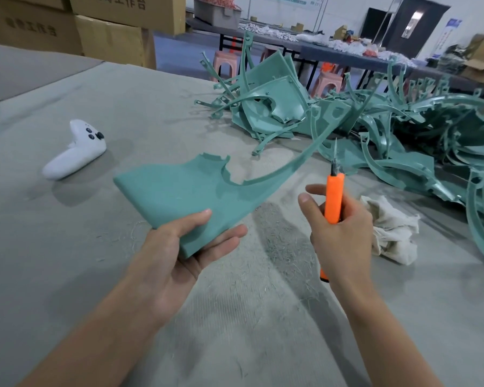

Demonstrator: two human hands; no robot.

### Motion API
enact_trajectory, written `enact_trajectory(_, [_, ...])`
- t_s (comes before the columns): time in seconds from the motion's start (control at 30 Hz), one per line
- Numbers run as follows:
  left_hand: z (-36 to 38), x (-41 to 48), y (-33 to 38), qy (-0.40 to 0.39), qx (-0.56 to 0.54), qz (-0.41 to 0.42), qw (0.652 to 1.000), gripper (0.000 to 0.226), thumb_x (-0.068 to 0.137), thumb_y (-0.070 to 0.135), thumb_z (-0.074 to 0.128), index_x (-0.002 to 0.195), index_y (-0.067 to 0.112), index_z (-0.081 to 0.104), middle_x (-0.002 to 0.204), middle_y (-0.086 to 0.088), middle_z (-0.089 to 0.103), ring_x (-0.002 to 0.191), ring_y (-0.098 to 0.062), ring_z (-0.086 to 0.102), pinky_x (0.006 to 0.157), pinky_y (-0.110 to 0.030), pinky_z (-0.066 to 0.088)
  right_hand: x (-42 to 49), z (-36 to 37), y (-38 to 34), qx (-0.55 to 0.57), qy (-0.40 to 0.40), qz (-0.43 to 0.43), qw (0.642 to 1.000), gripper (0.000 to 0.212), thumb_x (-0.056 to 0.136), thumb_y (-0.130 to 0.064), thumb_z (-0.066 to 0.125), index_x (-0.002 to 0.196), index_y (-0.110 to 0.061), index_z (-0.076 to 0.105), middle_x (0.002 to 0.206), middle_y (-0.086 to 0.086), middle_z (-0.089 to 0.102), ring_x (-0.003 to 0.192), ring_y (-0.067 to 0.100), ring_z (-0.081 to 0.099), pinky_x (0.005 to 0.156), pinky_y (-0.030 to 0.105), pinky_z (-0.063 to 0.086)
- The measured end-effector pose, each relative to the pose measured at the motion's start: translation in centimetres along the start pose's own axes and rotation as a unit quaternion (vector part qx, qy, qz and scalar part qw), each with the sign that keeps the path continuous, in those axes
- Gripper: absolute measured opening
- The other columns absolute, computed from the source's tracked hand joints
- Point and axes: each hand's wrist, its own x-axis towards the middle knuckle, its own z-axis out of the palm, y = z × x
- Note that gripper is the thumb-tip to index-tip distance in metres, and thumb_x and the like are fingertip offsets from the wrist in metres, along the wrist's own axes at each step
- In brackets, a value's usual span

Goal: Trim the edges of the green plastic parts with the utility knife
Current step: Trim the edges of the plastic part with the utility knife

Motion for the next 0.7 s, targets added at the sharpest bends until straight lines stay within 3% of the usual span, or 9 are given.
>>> enact_trajectory(0.13, [-0.1, 0.0, -0.3, -0.025, 0.036, -0.013, 0.999, 0.039, 0.069, 0.008, 0.066, 0.107, 0.001, 0.063, 0.096, -0.020, 0.073, 0.078, -0.039, 0.072, 0.054, -0.030, 0.058, -0.2, 0.2, -0.1, 0.052, -0.018, 0.022, 0.998, 0.020, 0.079, -0.048, 0.074, 0.088, -0.030, 0.069, 0.050, -0.012, 0.045, 0.047, 0.017, 0.042, 0.051, 0.032, 0.039])
enact_trajectory(0.3, [-0.2, -0.1, -0.6, -0.057, 0.094, 0.002, 0.994, 0.033, 0.070, 0.010, 0.068, 0.102, 0.005, 0.068, 0.092, -0.017, 0.073, 0.069, -0.038, 0.071, 0.054, -0.032, 0.057, 0.0, 0.1, 0.0, 0.075, -0.003, 0.032, 0.997, 0.012, 0.085, -0.034, 0.077, 0.077, -0.032, 0.068, 0.050, -0.005, 0.037, 0.048, 0.023, 0.033, 0.049, 0.035, 0.032])
enact_trajectory(0.5, [0.3, 0.0, -1.0, -0.047, 0.158, 0.092, 0.982, 0.036, 0.075, 0.022, 0.071, 0.108, 0.009, 0.066, 0.097, -0.009, 0.074, 0.070, -0.035, 0.071, 0.057, -0.032, 0.056, 0.2, -0.5, -0.1, 0.092, 0.107, 0.067, 0.988, 0.035, 0.087, -0.043, 0.071, 0.064, -0.021, 0.058, 0.061, 0.009, 0.042, 0.057, 0.029, 0.039, 0.056, 0.050, 0.040])
enact_trajectory(0.57, [0.5, 0.0, -1.1, -0.005, 0.191, 0.131, 0.973, 0.036, 0.079, 0.030, 0.074, 0.109, 0.013, 0.066, 0.096, -0.004, 0.074, 0.071, -0.034, 0.072, 0.058, -0.032, 0.057, -0.1, -0.6, -0.6, 0.125, 0.092, 0.044, 0.987, 0.051, 0.086, -0.051, 0.067, 0.069, -0.006, 0.049, 0.062, 0.012, 0.036, 0.056, 0.033, 0.032, 0.053, 0.049, 0.036])
enact_trajectory(0.63, [0.5, 0.3, -1.5, 0.037, 0.238, 0.169, 0.956, 0.028, 0.083, 0.035, 0.069, 0.105, 0.018, 0.066, 0.088, 0.001, 0.075, 0.071, -0.028, 0.073, 0.062, -0.036, 0.058, -0.5, -0.5, -1.4, 0.145, 0.037, 0.021, 0.989, 0.067, 0.084, -0.057, 0.061, 0.080, 0.008, 0.045, 0.061, 0.011, 0.033, 0.051, 0.028, 0.030, 0.045, 0.040, 0.032])
enact_trajectory(0.7, [0.3, 0.7, -1.8, 0.070, 0.292, 0.213, 0.930, 0.010, 0.088, 0.034, 0.066, 0.095, 0.028, 0.067, 0.078, 0.005, 0.075, 0.069, -0.021, 0.073, 0.068, -0.039, 0.058, -1.2, -0.2, -2.3, 0.165, -0.038, 0.007, 0.986, 0.064, 0.084, -0.059, 0.054, 0.089, 0.005, 0.051, 0.062, 0.005, 0.037, 0.047, 0.018, 0.033, 0.039, 0.028, 0.031])
